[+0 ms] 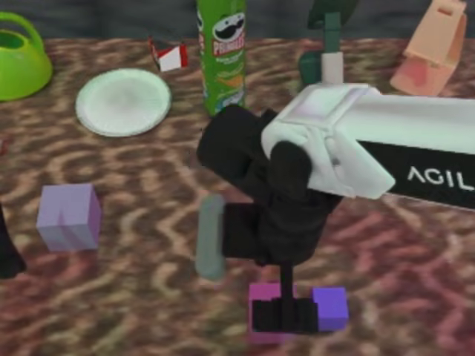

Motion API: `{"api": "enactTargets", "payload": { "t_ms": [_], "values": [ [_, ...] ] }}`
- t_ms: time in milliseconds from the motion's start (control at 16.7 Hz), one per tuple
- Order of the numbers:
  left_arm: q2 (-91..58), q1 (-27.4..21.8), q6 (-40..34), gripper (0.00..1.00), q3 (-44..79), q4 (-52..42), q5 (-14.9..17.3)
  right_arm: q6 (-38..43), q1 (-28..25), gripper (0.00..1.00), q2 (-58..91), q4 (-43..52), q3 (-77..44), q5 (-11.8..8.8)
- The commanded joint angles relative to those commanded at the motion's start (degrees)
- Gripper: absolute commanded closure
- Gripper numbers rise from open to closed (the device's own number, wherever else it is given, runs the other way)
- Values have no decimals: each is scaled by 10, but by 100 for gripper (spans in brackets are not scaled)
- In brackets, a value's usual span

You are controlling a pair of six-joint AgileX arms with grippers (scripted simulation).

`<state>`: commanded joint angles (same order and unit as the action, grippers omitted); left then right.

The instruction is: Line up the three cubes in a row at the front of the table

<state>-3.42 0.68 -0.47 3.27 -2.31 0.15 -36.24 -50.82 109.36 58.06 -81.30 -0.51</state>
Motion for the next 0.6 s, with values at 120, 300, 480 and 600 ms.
{"api": "enactTargets", "payload": {
  "t_ms": [120,300,480,600],
  "values": [
    [-53,-5,-7,0,47,-33,1,16,28,0,-54,-36,37,-5],
    [-176,-14,-20,0,141,-101,1,55,90,0,-182,-110,123,-14],
    [-347,-25,-35,0,254,-188,0,109,169,0,-354,-199,242,-23],
    [-472,-33,-46,0,333,-250,-1,150,226,0,-479,-261,334,-27]
  ]
}}
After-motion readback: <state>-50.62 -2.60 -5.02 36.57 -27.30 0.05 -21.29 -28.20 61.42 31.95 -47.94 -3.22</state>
